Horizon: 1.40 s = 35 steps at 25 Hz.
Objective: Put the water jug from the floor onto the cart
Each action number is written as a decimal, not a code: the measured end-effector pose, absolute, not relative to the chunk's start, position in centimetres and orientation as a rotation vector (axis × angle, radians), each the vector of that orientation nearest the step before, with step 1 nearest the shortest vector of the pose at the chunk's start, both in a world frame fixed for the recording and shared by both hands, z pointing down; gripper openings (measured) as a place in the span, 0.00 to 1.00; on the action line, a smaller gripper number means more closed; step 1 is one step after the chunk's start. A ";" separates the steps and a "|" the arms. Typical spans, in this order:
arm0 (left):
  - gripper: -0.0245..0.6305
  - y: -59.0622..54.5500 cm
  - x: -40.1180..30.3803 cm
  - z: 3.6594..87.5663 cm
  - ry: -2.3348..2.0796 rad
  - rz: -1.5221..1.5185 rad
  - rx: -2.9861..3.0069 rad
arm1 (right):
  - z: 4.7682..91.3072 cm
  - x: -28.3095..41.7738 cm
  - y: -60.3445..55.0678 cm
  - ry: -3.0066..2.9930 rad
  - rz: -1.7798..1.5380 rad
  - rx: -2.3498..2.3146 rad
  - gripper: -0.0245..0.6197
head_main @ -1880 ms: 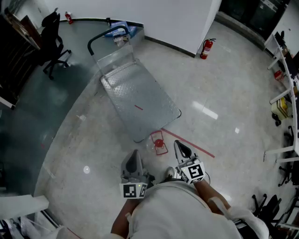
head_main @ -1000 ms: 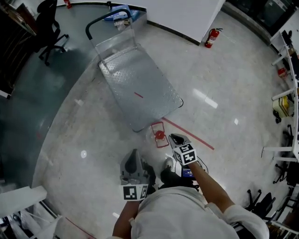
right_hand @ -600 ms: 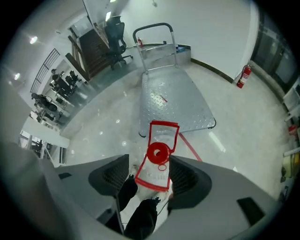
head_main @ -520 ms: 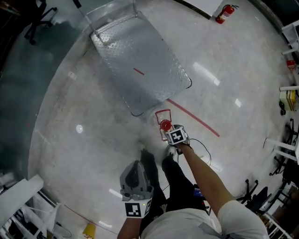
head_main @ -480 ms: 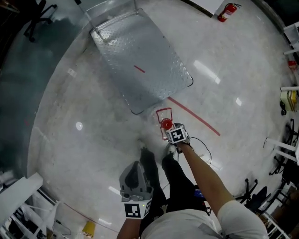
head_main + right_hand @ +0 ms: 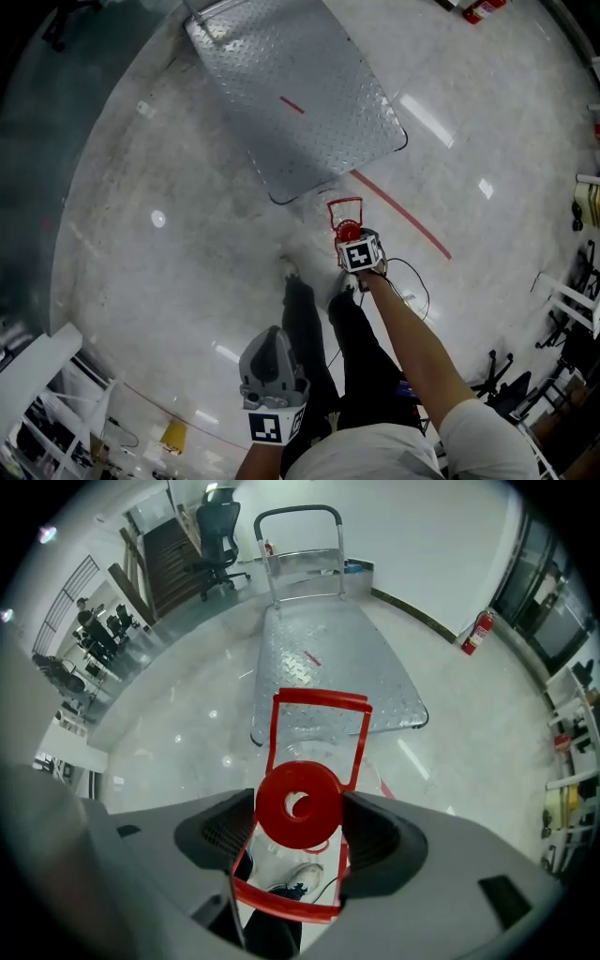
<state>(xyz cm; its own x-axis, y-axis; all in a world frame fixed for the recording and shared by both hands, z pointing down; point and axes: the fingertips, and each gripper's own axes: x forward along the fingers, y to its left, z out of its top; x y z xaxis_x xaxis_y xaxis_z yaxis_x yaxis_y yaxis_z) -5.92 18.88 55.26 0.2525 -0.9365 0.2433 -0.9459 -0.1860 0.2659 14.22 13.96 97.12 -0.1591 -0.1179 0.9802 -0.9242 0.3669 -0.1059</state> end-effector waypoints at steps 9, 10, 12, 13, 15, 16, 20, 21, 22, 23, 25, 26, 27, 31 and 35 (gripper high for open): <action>0.04 19.2 -6.3 56.3 -1.710 0.032 2.159 | 97.8 14.0 13.6 -1.552 0.930 0.958 0.50; 0.04 19.1 -6.4 56.3 -1.711 0.029 2.162 | 97.7 14.0 13.9 -1.551 0.927 0.955 0.50; 0.04 19.0 -6.6 56.1 -1.712 0.018 2.166 | 97.0 13.8 14.7 -1.548 0.923 0.950 0.50; 0.04 19.0 -6.9 55.9 -1.715 0.011 2.165 | 96.5 13.7 15.2 -1.547 0.922 0.949 0.50; 0.04 18.9 -7.4 55.1 -1.725 -0.005 2.162 | 94.8 13.5 16.0 -1.548 0.928 0.945 0.50; 0.04 18.8 -7.7 54.4 -1.732 -0.019 2.163 | 93.7 13.4 16.3 -1.552 0.934 0.941 0.50; 0.04 17.7 -8.7 51.1 -1.743 -0.106 2.199 | 88.8 12.8 15.9 -1.569 0.950 0.916 0.50; 0.04 17.3 -9.1 50.4 -1.745 -0.127 2.214 | 87.6 12.5 15.7 -1.564 0.953 0.914 0.50; 0.04 16.9 -9.6 49.6 -1.746 -0.148 2.230 | 86.3 12.3 15.3 -1.557 0.955 0.915 0.50; 0.04 16.7 -10.1 48.9 -1.746 -0.165 2.245 | 85.0 11.9 15.1 -1.552 0.957 0.914 0.50; 0.04 16.8 -11.2 47.3 -1.741 -0.187 2.267 | 82.1 10.9 15.3 -1.559 0.952 0.901 0.50; 0.04 16.8 -11.8 46.5 -1.736 -0.197 2.277 | 80.7 10.4 15.2 -1.567 0.945 0.897 0.50; 0.04 16.6 -12.3 45.9 -1.731 -0.209 2.289 | 79.3 9.9 14.7 -1.579 0.935 0.897 0.50; 0.04 15.8 -13.8 43.5 -1.719 -0.238 2.335 | 74.6 7.8 12.4 -1.638 0.895 0.891 0.50; 0.04 14.5 -14.4 41.2 -1.727 -0.281 2.361 | 70.9 6.5 8.7 -1.677 0.846 0.896 0.50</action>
<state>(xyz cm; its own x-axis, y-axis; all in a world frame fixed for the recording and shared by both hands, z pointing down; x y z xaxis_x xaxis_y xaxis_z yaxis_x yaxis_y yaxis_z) -14.42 14.45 41.24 0.2981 -0.9539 -0.0338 -0.9155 -0.2958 0.2728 6.51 8.69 70.94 -0.2126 -0.1621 0.9636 -0.8712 0.4780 -0.1118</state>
